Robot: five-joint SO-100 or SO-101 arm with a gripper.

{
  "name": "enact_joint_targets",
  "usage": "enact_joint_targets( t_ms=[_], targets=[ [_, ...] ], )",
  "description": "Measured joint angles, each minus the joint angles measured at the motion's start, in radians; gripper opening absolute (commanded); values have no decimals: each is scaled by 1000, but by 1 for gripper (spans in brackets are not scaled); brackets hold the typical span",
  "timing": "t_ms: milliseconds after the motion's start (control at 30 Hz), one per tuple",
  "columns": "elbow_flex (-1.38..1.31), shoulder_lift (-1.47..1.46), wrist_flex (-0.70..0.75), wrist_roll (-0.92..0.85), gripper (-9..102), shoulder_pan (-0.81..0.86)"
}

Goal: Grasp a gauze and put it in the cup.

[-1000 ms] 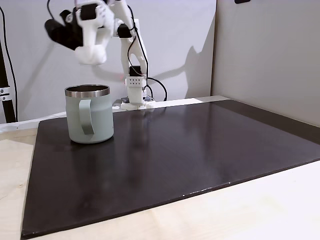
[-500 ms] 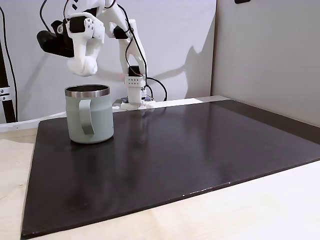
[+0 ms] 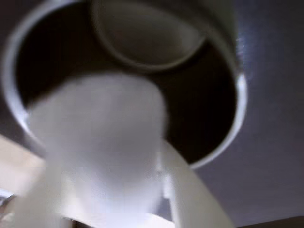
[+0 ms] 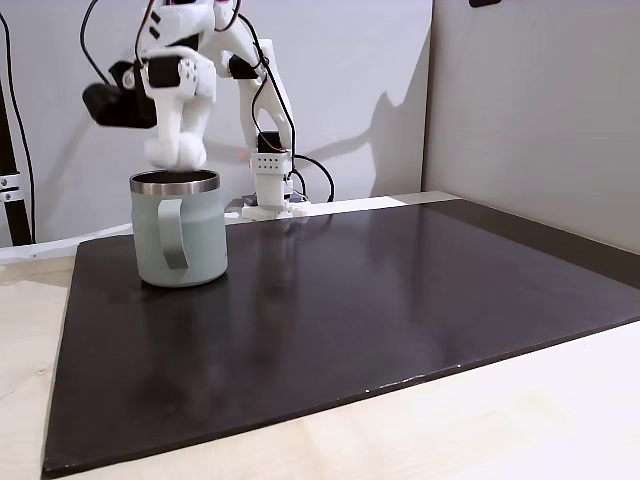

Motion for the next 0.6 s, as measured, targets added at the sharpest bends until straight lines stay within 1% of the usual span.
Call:
enact_joint_targets(
  t_ms=[600],
  targets=[
    [20, 0, 0, 0, 41, -17]
  ],
)
